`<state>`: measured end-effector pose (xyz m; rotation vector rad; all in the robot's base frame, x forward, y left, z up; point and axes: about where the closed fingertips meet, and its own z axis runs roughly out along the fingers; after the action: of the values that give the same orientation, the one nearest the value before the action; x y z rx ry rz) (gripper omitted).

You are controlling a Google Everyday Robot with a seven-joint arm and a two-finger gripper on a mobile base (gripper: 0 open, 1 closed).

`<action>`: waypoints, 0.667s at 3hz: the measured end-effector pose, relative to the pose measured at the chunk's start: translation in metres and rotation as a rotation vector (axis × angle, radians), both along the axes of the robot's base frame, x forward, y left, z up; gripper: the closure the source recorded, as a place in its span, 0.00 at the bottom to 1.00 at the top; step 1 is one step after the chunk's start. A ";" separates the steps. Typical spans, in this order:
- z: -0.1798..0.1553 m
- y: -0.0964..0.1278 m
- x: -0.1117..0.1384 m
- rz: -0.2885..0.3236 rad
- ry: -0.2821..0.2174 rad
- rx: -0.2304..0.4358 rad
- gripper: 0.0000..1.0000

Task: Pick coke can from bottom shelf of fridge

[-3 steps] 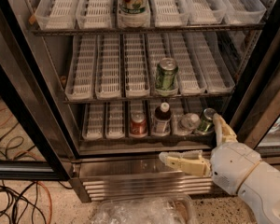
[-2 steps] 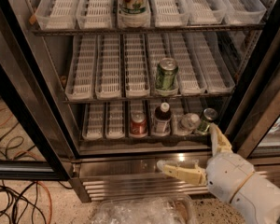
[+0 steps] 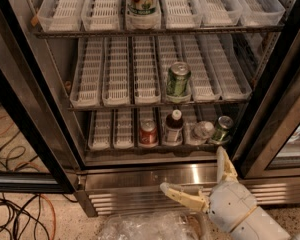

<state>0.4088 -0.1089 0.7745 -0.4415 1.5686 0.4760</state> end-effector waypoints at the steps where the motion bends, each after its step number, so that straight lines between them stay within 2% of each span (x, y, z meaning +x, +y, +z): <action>1: -0.039 0.008 0.004 -0.032 0.018 0.004 0.00; 2: -0.046 0.007 0.004 -0.024 0.023 0.002 0.00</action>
Offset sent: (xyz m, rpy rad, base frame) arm 0.0193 0.0387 -0.0645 -0.0056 0.0372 -0.0736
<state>0.4131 -0.1021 0.7289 -0.4161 1.5935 0.4657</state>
